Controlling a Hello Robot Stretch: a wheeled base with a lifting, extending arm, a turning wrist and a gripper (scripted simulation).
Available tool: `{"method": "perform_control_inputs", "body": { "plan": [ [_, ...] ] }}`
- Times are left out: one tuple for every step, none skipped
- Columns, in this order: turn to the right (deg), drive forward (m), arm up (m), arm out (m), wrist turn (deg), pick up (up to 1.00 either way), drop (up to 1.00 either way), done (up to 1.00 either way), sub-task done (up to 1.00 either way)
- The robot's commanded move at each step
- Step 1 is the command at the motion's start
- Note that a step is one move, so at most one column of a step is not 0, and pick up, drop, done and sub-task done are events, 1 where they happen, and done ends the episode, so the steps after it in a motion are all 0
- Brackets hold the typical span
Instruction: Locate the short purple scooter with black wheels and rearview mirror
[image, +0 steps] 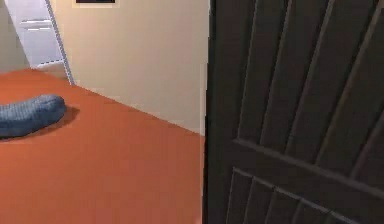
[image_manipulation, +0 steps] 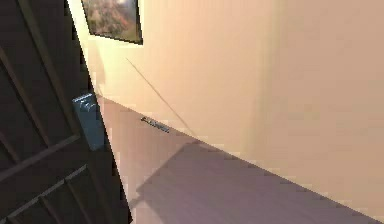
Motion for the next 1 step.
{"method": "perform_control_inputs", "body": {
  "plan": [
    [0.0,0.5,0.0,0.0,0.0,0.0,0.0,0.0,0.0]
  ]
}}
